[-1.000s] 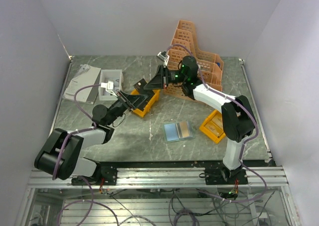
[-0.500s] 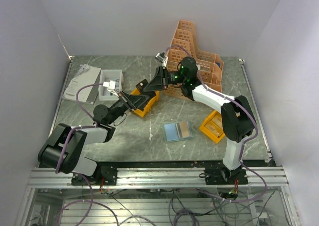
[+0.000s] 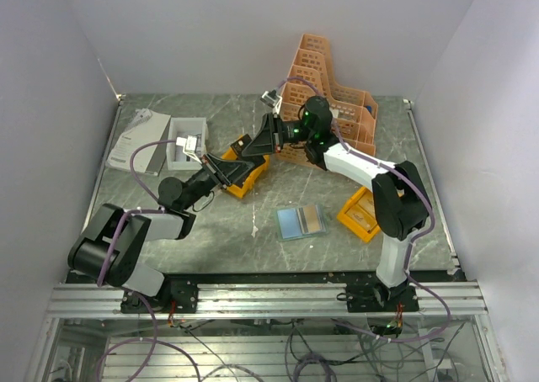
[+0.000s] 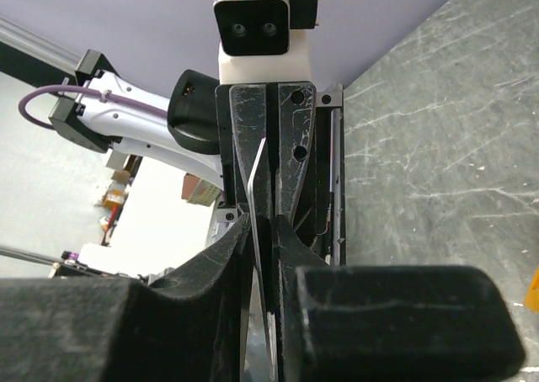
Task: Put the credit cards into the card holder
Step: Place the credit card in the storage box.
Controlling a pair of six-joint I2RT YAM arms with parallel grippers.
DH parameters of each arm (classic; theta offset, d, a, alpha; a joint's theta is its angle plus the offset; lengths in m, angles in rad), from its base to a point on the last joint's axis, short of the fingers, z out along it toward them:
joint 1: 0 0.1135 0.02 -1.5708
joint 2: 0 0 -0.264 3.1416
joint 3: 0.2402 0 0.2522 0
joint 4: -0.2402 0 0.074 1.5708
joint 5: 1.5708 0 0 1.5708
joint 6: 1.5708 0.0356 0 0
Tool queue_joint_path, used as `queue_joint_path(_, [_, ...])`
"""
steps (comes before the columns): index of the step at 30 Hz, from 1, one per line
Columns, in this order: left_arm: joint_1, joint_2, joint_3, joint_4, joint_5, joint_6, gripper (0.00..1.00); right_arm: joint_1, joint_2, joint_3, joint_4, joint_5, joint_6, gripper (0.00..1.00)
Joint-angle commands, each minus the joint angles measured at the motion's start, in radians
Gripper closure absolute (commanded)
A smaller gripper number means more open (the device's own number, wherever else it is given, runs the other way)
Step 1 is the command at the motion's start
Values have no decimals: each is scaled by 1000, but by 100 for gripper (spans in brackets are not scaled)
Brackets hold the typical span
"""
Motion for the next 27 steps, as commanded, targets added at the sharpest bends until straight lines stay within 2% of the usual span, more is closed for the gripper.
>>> queue_joint_path(1, [-4, 23, 15, 117, 20, 12, 93, 32, 16, 49, 32, -49, 15, 87])
queue_joint_path(5, [-4, 20, 11, 100, 20, 22, 93, 37, 29, 62, 26, -52, 12, 90])
queue_joint_path(7, [-4, 18, 5, 94, 20, 28, 93, 38, 34, 66, 23, -51, 10, 100])
queue_joint_path(10, [-1, 11, -13, 86, 14, 36, 90, 38, 39, 74, 18, -55, 7, 100])
queue_joint_path(15, [25, -35, -115, 84, -20, 44, 62, 34, 58, 100, -39, -33, -63, 100])
queue_joint_path(17, [43, -75, -192, 82, -51, 58, 52, 33, 81, 143, -131, -13, -158, 100])
queue_joint_path(19, [67, -140, -273, 31, -79, 88, 48, 32, 103, 198, -280, 29, -298, 100])
queue_joint_path(21, [92, -239, -319, -122, -119, 124, 46, 32, 131, 270, -476, 101, -478, 100])
queue_joint_path(25, [108, -518, -279, -810, -288, 281, 39, 33, 217, 381, -729, 234, -706, 100])
queue_joint_path(27, [111, -619, -242, -1041, -386, 328, 32, 33, 264, 425, -815, 286, -783, 100])
